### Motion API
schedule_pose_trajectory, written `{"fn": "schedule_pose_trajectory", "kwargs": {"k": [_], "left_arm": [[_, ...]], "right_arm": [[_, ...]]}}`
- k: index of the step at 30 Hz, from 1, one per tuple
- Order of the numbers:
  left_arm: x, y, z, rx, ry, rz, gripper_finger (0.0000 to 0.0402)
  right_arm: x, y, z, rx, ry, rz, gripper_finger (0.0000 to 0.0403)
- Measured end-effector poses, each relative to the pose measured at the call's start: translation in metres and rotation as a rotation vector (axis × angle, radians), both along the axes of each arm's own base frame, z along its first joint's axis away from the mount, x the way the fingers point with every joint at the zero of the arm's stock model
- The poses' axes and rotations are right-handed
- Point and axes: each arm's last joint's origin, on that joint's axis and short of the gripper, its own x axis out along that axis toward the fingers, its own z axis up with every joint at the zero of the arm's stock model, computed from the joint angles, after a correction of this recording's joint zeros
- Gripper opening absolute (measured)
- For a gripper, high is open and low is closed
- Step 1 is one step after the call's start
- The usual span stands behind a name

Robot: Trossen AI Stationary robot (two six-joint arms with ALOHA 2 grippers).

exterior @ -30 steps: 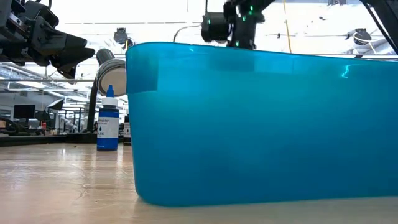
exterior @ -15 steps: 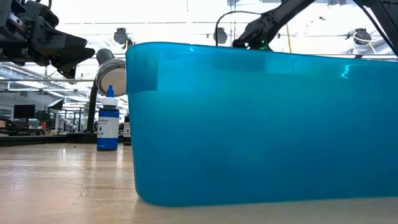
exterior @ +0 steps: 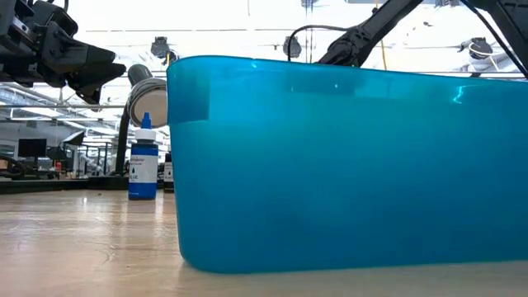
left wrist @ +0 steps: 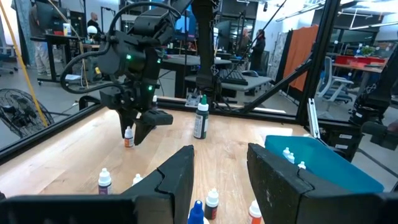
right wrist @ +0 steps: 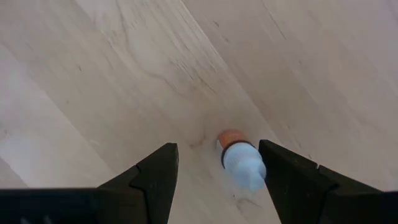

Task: Pick & Place food coloring
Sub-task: Put the small orange coloring bottle into the blue bin

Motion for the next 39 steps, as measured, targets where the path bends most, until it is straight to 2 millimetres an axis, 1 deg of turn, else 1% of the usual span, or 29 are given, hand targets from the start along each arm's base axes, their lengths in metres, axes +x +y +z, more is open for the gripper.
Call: {"fn": "schedule_pose_trajectory", "kwargs": {"k": [6, 15, 20, 24, 33, 36, 39], "left_arm": [[0.0, 0.0, 0.0, 0.0, 0.0, 0.0, 0.0152], [0.0, 0.0, 0.0, 0.0, 0.0, 0.0, 0.0152], [0.0, 0.0, 0.0, 0.0, 0.0, 0.0, 0.0152], [0.0, 0.0, 0.0, 0.0, 0.0, 0.0, 0.0152], [0.0, 0.0, 0.0, 0.0, 0.0, 0.0, 0.0152], [0.0, 0.0, 0.0, 0.0, 0.0, 0.0, 0.0152], [0.0, 0.0, 0.0, 0.0, 0.0, 0.0, 0.0152]], "right_arm": [[-0.003, -0.003, 0.0, 0.004, 0.009, -0.014, 0.021], [-0.002, -0.003, -0.001, 0.003, 0.007, -0.013, 0.021], [-0.008, -0.001, -0.015, -0.001, -0.008, -0.021, 0.021], [-0.011, 0.001, -0.021, -0.012, -0.023, -0.021, 0.021], [-0.011, 0.0, -0.023, -0.018, -0.037, -0.019, 0.021], [-0.011, 0.0, -0.023, -0.015, -0.031, -0.021, 0.0201], [-0.012, 0.0, -0.023, -0.016, -0.026, -0.014, 0.0176]]}}
